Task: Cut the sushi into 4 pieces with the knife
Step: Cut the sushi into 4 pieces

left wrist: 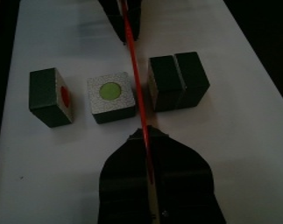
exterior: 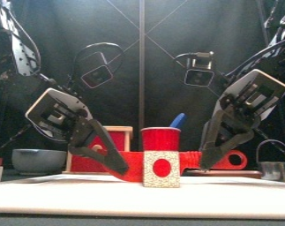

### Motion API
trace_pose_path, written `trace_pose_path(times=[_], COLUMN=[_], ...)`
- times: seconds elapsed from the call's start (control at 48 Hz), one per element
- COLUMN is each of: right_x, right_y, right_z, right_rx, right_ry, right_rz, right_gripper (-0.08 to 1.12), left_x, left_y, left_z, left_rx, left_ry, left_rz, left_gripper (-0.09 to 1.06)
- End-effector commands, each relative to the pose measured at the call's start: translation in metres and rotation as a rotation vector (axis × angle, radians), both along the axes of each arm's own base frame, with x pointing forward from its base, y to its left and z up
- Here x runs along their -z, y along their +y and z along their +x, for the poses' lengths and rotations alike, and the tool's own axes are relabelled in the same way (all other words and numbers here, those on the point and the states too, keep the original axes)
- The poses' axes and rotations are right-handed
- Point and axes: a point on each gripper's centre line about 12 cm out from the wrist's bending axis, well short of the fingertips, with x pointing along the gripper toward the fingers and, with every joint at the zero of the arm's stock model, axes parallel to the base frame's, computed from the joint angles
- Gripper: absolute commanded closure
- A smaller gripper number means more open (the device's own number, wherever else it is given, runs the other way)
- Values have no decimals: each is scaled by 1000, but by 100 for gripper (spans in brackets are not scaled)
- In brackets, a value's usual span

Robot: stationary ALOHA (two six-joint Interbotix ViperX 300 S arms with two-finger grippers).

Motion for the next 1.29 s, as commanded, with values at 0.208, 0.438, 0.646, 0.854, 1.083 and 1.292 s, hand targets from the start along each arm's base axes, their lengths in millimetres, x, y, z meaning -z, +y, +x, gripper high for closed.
trace_pose_path(times=[0.208,0.438,0.646,0.854,1.083,1.292], right_x=[-6,-12,-19,-38,-73,-79], right_y=[-7,-25,-30,-28,-19,-3], right_z=[7,6,6,5,-2,-7], right_rx=[12,38,49,42,14,-27], right_ry=[-25,-41,-48,-87,-190,-213], right_rz=[-8,-30,-32,-32,-23,-10], right_gripper=[92,92,92,92,92,92], left_x=[-6,-11,-20,-36,-74,-79], left_y=[4,20,22,22,13,-10], left_z=[15,17,19,18,16,12], left_rx=[-15,-39,-19,6,39,96], left_ry=[-31,-45,-71,-110,-207,-221], left_rz=[2,12,28,42,42,29], left_gripper=[75,75,75,75,75,75])
